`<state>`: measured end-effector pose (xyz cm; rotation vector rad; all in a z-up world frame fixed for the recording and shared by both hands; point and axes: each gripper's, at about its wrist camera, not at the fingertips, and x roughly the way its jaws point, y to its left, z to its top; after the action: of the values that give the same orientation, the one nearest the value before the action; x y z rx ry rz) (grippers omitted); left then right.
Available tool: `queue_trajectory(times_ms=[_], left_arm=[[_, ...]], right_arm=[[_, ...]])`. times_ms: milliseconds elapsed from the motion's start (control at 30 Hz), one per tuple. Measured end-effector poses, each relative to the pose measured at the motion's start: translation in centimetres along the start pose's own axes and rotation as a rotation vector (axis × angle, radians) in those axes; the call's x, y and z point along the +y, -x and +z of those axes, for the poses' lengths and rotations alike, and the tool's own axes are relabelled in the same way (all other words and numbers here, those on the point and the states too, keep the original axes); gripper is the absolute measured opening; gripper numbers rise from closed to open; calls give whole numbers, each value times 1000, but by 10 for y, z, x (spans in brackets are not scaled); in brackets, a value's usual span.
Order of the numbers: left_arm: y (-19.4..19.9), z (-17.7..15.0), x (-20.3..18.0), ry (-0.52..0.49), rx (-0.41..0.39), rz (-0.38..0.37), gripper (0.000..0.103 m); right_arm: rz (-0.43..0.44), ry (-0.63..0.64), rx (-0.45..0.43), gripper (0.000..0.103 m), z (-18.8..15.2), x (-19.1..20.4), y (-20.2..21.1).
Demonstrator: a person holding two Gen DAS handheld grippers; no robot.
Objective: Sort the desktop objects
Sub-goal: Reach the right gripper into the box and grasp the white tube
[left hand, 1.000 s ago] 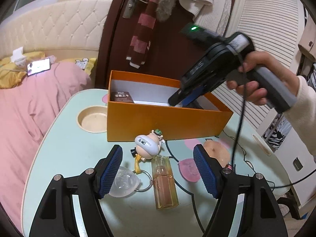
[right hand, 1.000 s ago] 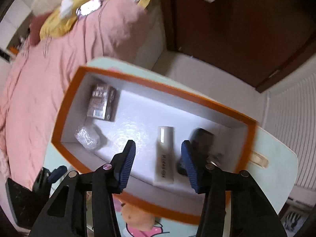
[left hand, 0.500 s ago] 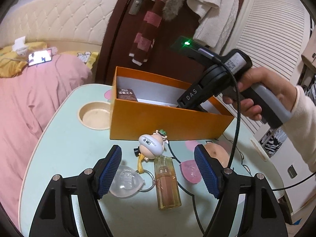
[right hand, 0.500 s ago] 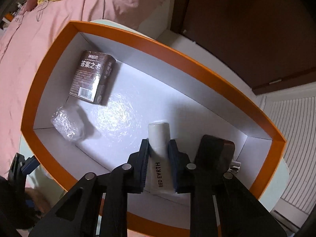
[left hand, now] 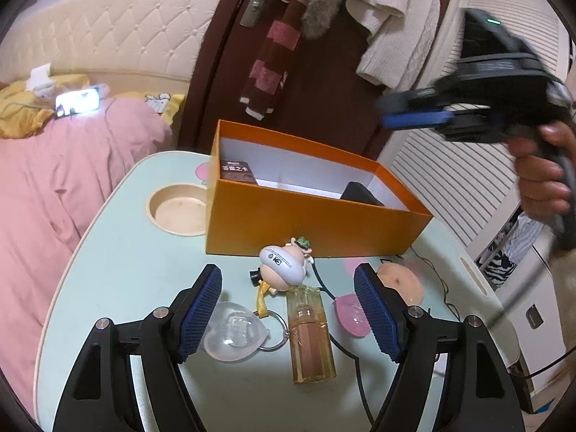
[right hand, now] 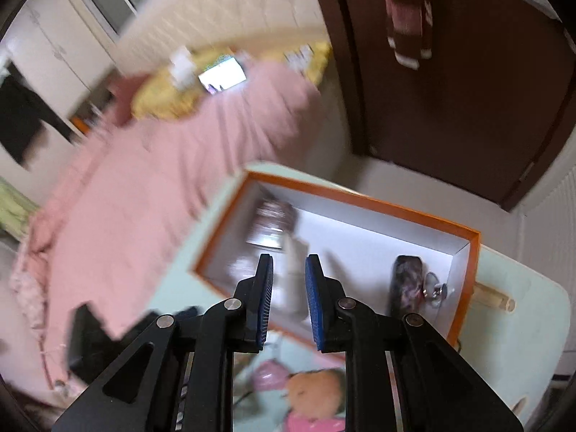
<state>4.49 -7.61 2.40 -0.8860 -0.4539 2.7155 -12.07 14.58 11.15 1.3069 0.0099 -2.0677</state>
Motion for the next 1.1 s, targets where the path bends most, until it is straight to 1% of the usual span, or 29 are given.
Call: queue_trajectory(times_ms=[133,200,267,367,433,500,533,600,667,800,900,1000,1067,1100], left_arm=[[0,-1,0,3,-4,6,75],[0,-2,0,-1,-3,13,75],[-1,-2,-1,-3,-1,19,75],[-2,-2,-3,-10,-3,25,75],[-2,-2,-5,-18,-5,28,75],[-2,-3,-6,-24,-3,31,75],[-3,-3,-6,-26,-1,33,75],[-3,-3,-5,-22,1,33,75],[-3,-2,-3,-13,2,31,75],[-4,-2,0,10,9,22,75],[-5,-2,0,19,12,17,75],[-5,-1,1,24,9,13,75],[-6,-1,1,28,9,12,77],[-6,-1,1,31,12,11,77]], right_arm=[[81,-26,-52,20,-17,16,36],[87,-41,-42,20,-32,16,34],[101,-57,-12,20,-38,17,25],[90,-54,33,20,-36,16,20],[78,-39,42,26,-26,16,17],[47,5,45,27,-14,21,13],[14,36,58,30,-6,22,7],[-49,104,129,31,9,22,-15],[-93,151,213,31,21,21,-41],[-103,211,369,31,32,21,-89],[-132,260,434,31,37,27,-118],[-192,284,490,31,38,30,-141],[-231,317,498,31,37,34,-148],[-256,342,498,25,36,36,-148]])
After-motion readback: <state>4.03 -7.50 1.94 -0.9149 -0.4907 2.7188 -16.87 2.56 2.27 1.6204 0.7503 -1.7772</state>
